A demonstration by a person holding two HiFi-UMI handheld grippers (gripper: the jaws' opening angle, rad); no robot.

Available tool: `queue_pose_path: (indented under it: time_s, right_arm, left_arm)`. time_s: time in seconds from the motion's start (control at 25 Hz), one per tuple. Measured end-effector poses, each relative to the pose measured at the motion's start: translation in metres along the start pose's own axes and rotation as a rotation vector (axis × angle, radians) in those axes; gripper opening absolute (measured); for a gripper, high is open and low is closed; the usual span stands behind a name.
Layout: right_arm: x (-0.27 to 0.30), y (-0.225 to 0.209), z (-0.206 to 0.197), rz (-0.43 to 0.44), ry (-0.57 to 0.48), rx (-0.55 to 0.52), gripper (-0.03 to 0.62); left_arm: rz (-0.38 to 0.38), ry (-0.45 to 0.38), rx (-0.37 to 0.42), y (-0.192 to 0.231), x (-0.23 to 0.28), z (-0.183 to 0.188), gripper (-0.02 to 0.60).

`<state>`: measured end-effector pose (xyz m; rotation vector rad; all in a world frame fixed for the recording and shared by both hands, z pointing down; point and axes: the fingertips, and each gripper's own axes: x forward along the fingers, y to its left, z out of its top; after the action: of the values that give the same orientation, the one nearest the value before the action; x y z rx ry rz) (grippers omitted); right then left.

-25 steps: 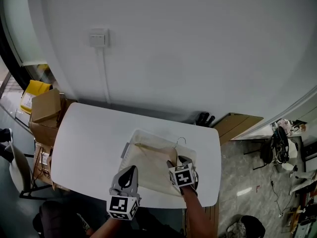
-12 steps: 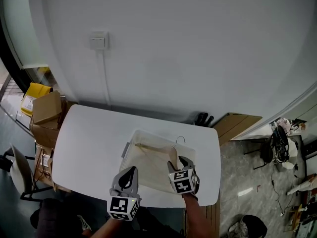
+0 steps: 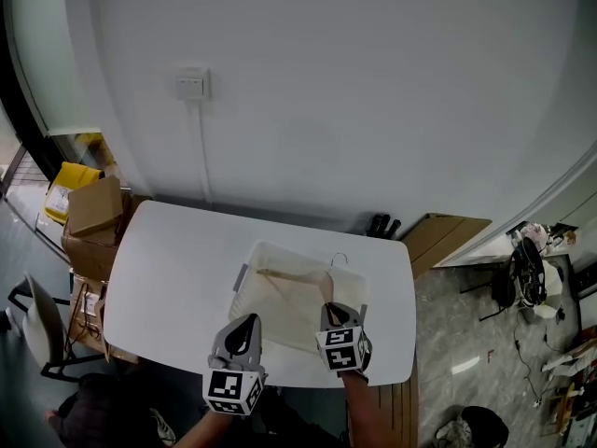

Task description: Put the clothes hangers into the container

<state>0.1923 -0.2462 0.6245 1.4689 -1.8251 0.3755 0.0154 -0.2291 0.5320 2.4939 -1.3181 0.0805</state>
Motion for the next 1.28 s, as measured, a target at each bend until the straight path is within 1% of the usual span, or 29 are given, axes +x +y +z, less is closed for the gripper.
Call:
queue_pose_path:
  time_s: [0.12,0.48,0.68,0.88,1.04,1.28]
  right_arm:
    - [-0.009,0.003,-0.001,-0.009,-0.009,0.014,0.017]
    - [-0.044,0.017,-0.004,-0.024,-0.046,0.038,0.015]
    - [-0.074,0.029,-0.001,-0.043,-0.098,0.054,0.015]
    - [-0.109,0.052,0.002,-0.072,-0.164,0.083,0.015]
    - [-0.139,0.076,-0.007,-0.096,-0.202,0.112,0.015]
    - [-0.185,0.112,-0.013,-0.148,-0.301,0.15,0.015]
  left_arm:
    - [-0.006,-0.013,0.008,-0.004,-0.009,0.005,0.003]
    - [-0.025,-0.045,0.023,-0.018,-0.04,0.015,0.003]
    - [-0.04,-0.071,0.03,-0.027,-0.063,0.024,0.003]
    - [-0.064,-0.087,0.029,-0.031,-0.089,0.027,0.003]
    - [-0.087,-0.099,0.032,-0.035,-0.118,0.026,0.003]
    - [-0.123,-0.111,0.045,-0.039,-0.161,0.023,0.003]
